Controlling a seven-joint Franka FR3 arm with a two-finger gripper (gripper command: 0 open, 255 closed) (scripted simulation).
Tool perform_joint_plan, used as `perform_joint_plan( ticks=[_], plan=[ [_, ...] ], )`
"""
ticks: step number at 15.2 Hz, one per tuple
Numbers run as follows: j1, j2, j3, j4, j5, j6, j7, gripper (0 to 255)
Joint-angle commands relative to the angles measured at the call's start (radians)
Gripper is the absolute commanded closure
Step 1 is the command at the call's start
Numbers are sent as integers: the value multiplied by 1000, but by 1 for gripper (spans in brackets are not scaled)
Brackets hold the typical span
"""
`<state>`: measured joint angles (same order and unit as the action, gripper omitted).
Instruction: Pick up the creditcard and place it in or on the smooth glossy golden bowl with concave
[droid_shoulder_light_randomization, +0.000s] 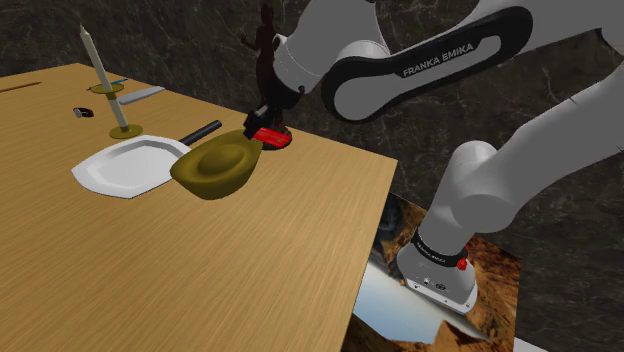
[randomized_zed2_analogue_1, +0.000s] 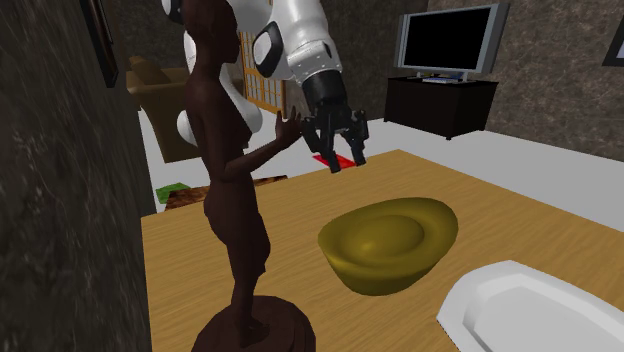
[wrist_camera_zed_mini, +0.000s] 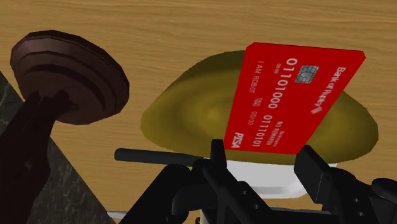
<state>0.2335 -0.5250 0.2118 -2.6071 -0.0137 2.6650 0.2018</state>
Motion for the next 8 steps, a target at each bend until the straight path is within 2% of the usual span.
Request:
perform_joint_plan(
  ticks=[1,8],
  plan=[
    [-23,92,18,75,-19,17,14,255],
    [-94,378,81,364,-129,6,91,255]
  ],
)
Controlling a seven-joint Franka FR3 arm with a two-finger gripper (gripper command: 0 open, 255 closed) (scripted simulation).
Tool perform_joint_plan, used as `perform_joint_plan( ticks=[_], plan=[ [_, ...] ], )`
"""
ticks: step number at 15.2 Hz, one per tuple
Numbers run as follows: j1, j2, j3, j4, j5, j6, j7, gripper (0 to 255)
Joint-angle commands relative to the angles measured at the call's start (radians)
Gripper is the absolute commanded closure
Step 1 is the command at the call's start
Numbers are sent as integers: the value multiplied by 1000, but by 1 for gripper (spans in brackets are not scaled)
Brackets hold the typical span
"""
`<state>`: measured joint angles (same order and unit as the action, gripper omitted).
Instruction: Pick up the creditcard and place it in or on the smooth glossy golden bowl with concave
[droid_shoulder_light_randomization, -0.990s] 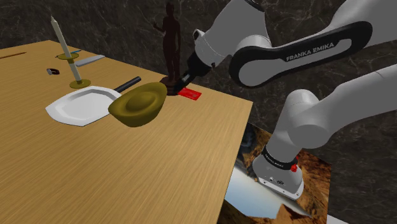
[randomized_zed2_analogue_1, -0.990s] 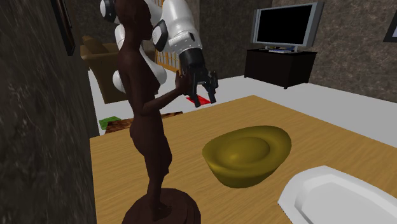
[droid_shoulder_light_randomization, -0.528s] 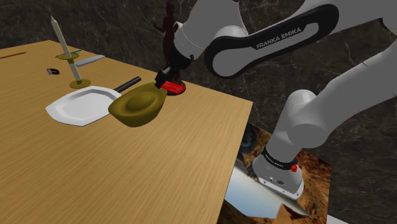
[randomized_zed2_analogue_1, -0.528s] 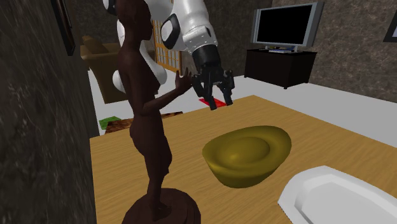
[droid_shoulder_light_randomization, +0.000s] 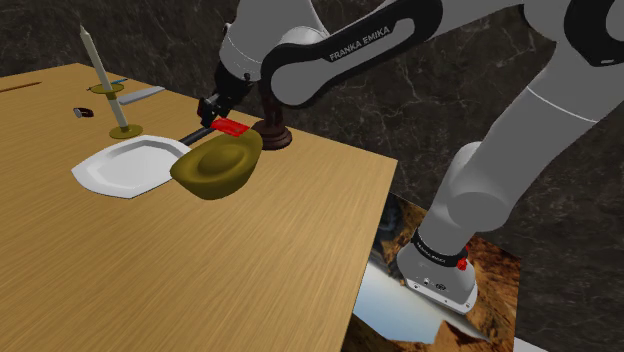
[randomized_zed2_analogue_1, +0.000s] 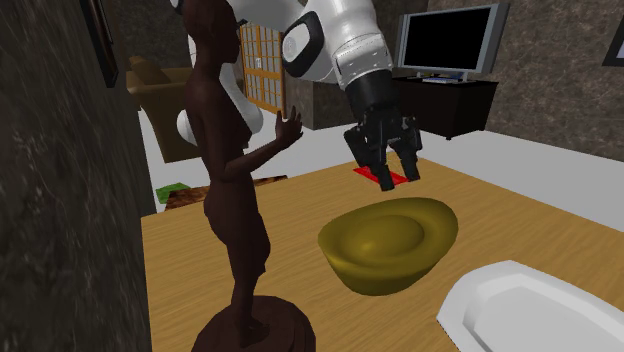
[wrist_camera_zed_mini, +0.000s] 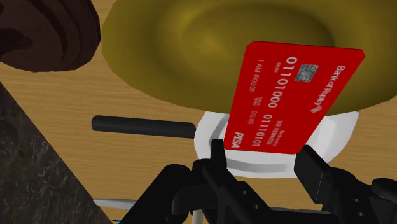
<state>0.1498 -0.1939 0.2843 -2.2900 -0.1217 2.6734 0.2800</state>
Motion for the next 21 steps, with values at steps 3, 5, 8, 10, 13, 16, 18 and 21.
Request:
perform_joint_plan(
  ticks=[3,5,8,10,13,16,18,21],
  plan=[
    [-18,105,17,84,-59,14,42,255],
    [-21,117,19,69,-75,40,56,255],
    [-26,136,21,49,-104,78,81,255],
    [-29,150,22,37,-126,103,100,255],
    [-34,173,23,20,-165,139,133,255],
    [-39,201,22,6,-217,178,177,255],
    [-38,201,21,6,-217,178,177,255],
    [-38,201,21,6,-217,178,177,255]
  ],
)
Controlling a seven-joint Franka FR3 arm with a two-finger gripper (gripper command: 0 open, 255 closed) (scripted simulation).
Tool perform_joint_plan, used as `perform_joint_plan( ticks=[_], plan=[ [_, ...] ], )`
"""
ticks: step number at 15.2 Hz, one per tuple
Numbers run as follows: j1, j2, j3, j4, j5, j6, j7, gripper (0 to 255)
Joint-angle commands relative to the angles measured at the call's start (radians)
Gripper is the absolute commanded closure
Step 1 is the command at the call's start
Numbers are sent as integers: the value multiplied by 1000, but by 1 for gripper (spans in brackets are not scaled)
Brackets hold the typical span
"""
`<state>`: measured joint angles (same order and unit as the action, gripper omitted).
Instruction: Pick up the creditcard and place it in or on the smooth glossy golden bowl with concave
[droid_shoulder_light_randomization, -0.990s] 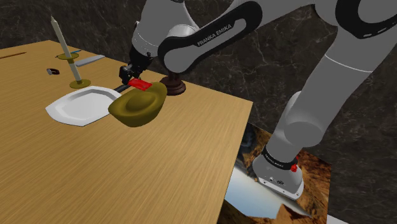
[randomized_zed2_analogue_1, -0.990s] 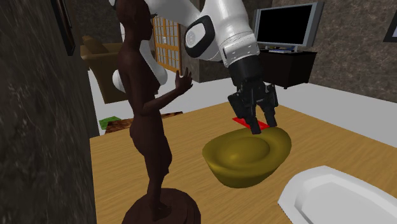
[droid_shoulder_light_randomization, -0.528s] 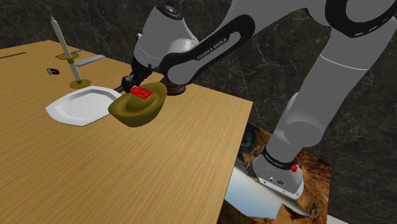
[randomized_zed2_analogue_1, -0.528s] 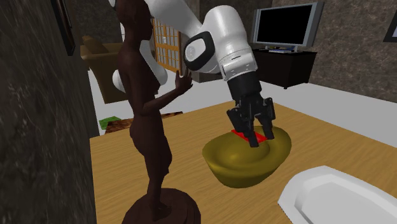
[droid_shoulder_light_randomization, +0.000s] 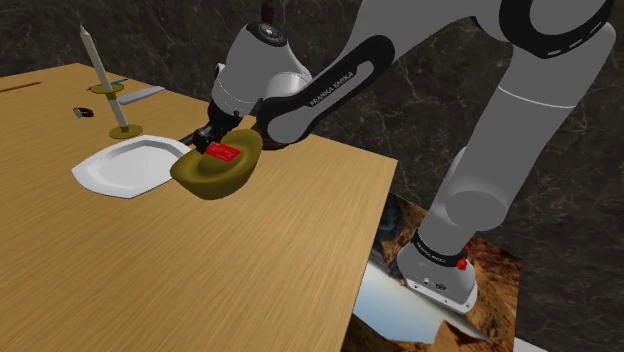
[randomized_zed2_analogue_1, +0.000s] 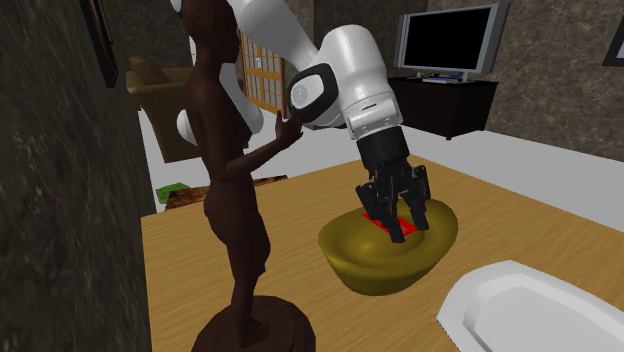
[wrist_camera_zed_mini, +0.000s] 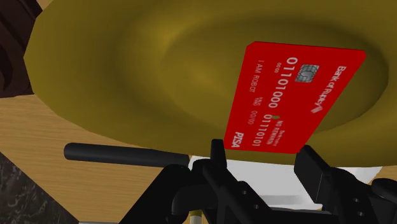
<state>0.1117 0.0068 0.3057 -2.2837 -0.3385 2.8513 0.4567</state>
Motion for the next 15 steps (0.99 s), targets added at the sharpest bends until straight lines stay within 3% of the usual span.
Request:
perform_joint_plan(
  ticks=[1,3,4,9,13,15],
  plan=[
    [0,0,0,-1,0,0,0,255],
    [0,0,0,-1,0,0,0,255],
    [0,0,0,0,0,0,0,0],
    [0,0,0,-1,0,0,0,0],
    [22,-144,-2,-50,149,-82,-110,0],
    [25,-144,-5,-50,148,-82,-110,0]
  ],
)
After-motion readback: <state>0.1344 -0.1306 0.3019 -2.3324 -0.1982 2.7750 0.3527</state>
